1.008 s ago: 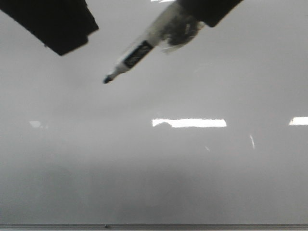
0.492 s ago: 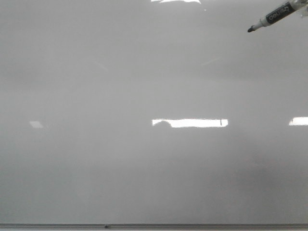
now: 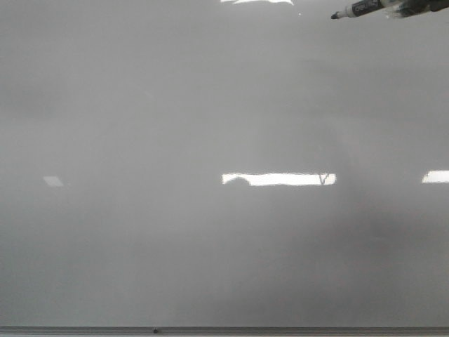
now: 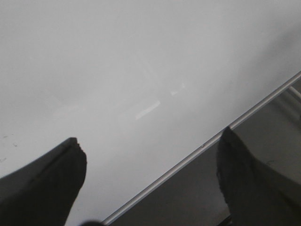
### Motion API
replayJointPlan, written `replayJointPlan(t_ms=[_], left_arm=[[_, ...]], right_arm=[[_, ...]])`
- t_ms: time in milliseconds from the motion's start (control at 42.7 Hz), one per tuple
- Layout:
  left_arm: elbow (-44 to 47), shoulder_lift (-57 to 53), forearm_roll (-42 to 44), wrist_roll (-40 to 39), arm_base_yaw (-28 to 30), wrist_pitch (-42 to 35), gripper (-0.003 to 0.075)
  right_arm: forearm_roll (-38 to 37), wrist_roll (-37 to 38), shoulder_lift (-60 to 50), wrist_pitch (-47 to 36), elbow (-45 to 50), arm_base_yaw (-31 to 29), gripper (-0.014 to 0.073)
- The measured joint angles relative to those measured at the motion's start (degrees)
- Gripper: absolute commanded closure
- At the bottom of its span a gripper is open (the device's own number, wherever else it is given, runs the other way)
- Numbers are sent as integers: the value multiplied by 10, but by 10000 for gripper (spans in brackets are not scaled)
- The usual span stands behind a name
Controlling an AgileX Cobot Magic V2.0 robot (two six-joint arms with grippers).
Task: Write number 5 on whiteboard
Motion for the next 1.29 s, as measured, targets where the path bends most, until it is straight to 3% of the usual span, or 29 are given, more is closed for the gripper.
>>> replayJointPlan(t_ms=[258, 867, 1290], left_arm=[[0, 1, -3, 0, 0, -4, 167], [0, 1, -5, 0, 0, -8, 167], [0, 1, -5, 0, 0, -14, 167]], right_arm=[[1, 0, 62, -54, -13, 1, 659], [2, -5, 200, -67, -108, 1, 659], [2, -34, 243, 6, -112, 11, 659]])
